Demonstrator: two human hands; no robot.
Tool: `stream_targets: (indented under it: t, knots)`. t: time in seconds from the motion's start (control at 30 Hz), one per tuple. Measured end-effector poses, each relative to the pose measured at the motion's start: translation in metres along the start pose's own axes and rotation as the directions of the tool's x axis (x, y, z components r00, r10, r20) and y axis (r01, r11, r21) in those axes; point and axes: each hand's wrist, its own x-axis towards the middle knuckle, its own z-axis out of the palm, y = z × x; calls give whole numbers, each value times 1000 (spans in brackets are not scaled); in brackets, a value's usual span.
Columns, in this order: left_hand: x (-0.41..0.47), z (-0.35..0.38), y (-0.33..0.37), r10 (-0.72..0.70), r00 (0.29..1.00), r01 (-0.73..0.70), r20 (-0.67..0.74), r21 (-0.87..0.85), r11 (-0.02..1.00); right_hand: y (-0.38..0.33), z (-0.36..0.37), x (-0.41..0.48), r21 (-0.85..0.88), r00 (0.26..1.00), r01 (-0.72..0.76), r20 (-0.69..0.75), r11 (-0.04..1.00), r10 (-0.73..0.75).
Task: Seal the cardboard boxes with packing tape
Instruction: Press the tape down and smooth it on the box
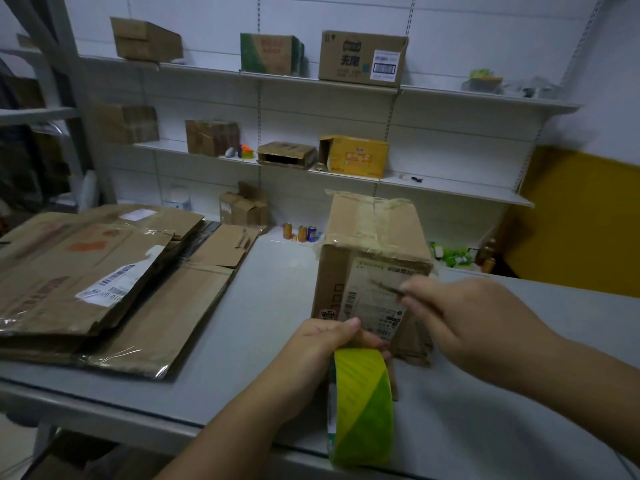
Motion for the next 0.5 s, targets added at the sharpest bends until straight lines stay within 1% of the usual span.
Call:
stream_targets:
  t: [0.03, 0.1, 0.13, 0.17, 0.2, 0.23, 0.3, 0.4, 0.5]
  knots:
    - [0, 0, 0, 4, 1000, -4, -2, -4, 1000, 1, 9, -2, -99, 999, 48, 31, 994, -45]
    - [0, 0, 0, 7, 1000, -7, -9, -4, 1000, -4, 17, 0, -219, 993, 108, 61, 970, -97]
    - [0, 0, 0, 8, 1000, -9, -13, -6, 1000, -5, 20, 3, -260, 989, 125, 111, 957, -99]
    - [1, 0, -1, 10, 1000, -10, -19, -12, 1000, -7, 22, 6, -292, 977, 146, 190, 945, -92]
    - [0, 0, -2, 9, 1000, -10, -24, -21, 1000, -10, 23, 10, -308, 969, 144, 234, 940, -72]
    - [1, 0, -2, 9, 1000, -10, -30, -31, 999, -10, 23, 11, -327, 963, 112, 269, 938, -22]
    - [1, -1, -2, 2, 1000, -3, -30, -52, 999, -9, 21, 10, -358, 956, 65, 289, 932, 44]
    - [1, -1, -1, -13, 999, 11, -34, -43, 999, -9, 23, 7, -370, 952, 42, 297, 928, 75]
    - [2, -3, -2, -27, 998, 25, -55, -36, 999, -9, 20, 10, -400, 921, 20, 363, 916, 139]
